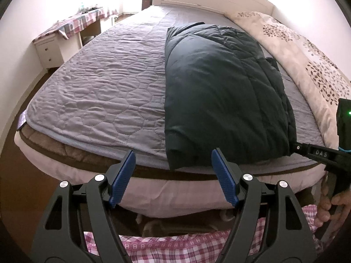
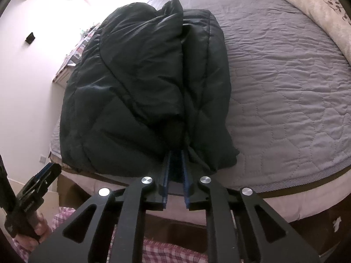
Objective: Fold large clothes
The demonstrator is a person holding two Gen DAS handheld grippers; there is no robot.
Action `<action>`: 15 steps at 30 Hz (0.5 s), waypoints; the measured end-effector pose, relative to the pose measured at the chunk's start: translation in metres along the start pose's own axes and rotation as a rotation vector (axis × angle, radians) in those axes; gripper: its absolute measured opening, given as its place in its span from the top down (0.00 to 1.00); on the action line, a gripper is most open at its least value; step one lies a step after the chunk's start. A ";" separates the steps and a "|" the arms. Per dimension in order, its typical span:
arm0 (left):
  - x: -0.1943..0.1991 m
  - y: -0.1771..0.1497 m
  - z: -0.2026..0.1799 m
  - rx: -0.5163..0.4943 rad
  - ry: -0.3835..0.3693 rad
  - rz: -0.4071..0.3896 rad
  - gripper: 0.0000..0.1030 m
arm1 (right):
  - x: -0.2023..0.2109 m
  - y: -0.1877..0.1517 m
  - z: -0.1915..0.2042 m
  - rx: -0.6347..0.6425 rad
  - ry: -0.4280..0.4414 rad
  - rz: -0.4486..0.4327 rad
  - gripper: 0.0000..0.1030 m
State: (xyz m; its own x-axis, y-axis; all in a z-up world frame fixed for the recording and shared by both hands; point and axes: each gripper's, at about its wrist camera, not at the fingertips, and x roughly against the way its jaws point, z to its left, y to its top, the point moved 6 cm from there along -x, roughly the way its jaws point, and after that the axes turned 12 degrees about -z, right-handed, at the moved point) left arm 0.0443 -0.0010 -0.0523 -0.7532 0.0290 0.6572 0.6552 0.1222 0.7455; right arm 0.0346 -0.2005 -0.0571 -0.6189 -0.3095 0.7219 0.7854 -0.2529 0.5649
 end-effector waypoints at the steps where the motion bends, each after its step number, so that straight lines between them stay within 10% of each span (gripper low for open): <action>1: 0.001 0.000 0.000 -0.002 0.000 -0.002 0.31 | -0.001 0.001 -0.001 0.000 0.000 -0.001 0.86; 15: 0.002 -0.007 -0.002 -0.008 -0.005 0.005 0.31 | -0.002 0.000 -0.001 -0.014 0.003 -0.006 0.85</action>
State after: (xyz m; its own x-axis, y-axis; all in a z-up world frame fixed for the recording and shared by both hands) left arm 0.0383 -0.0035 -0.0559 -0.7498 0.0341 0.6607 0.6597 0.1141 0.7428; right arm 0.0353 -0.2007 -0.0588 -0.6238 -0.3111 0.7171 0.7814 -0.2677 0.5636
